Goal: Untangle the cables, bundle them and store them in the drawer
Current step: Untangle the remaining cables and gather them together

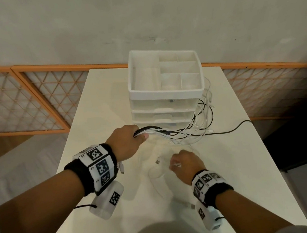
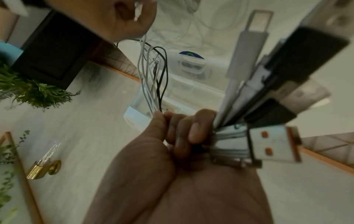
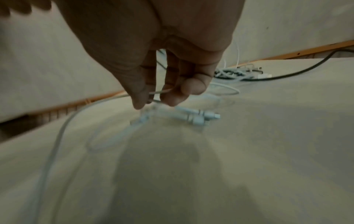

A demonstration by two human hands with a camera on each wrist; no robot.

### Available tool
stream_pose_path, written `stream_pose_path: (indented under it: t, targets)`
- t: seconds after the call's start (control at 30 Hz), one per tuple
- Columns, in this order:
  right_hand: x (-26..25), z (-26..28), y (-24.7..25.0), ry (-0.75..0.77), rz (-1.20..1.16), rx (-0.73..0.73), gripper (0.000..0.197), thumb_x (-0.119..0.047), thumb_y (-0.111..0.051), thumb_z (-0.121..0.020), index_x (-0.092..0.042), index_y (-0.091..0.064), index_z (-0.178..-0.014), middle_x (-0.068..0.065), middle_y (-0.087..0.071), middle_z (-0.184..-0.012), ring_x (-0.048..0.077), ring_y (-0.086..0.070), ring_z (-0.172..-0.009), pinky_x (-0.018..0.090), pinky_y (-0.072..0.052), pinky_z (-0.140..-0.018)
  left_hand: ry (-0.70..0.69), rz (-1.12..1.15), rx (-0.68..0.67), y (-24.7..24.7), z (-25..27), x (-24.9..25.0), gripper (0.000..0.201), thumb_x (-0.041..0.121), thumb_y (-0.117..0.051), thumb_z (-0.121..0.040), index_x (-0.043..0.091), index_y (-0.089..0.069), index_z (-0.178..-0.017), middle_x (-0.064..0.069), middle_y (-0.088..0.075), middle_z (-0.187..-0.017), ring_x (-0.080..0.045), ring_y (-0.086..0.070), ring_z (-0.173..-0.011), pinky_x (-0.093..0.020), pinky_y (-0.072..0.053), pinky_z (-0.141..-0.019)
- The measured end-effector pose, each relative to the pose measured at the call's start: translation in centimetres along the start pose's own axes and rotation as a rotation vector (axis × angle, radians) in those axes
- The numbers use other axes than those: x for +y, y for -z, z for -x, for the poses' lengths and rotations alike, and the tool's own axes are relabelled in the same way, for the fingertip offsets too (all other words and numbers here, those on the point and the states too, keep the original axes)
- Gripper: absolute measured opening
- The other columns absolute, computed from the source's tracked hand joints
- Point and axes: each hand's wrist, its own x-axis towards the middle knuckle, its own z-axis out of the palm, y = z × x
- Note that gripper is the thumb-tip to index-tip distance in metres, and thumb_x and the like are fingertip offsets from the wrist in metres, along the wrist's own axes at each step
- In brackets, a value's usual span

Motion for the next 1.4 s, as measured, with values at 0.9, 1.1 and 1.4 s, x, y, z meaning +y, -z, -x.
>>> stream_pose_path:
  t: [0.9,1.1,1.4]
  targets:
    - [-6.6,3.1,13.3,0.250,-0.911,0.377,0.013,-0.010,-0.052,-0.101,-0.016,-0.063,-0.101,0.001,-0.065,-0.065,0.012,-0.055,-0.047,0.024,-0.042,-0.054,0.038,0.771,0.096,2.3,-1.7,5.7,0.026,0.028,-0.046,-0.104,0.010,-0.054,-0.087,-0.006,-0.059,-0.072,-0.016,-0.035,-0.047,-0.028,-0.034,-0.046]
    - [-4.2,4.6,15.4,0.331,-0.851,0.519,0.019,-0.012,-0.052,-0.102,-0.018,-0.070,-0.100,0.002,-0.062,-0.066,0.001,-0.052,-0.052,0.012,-0.037,-0.061,0.222,0.777,0.110,2.9,-1.9,2.0,0.027,0.024,-0.048,-0.103,0.010,-0.049,-0.080,-0.005,-0.047,-0.067,-0.018,-0.040,-0.052,-0.028,-0.034,-0.047]
    - [-3.5,4.2,16.2,0.329,-0.946,0.778,0.019,-0.014,-0.051,-0.102,-0.017,-0.070,-0.106,0.007,-0.055,-0.065,0.010,-0.044,-0.054,0.024,-0.038,-0.054,0.148,0.567,-0.031,2.0,-1.5,1.5,0.027,0.026,-0.049,-0.102,0.011,-0.050,-0.080,-0.004,-0.052,-0.065,-0.018,-0.044,-0.055,-0.027,-0.035,-0.047]
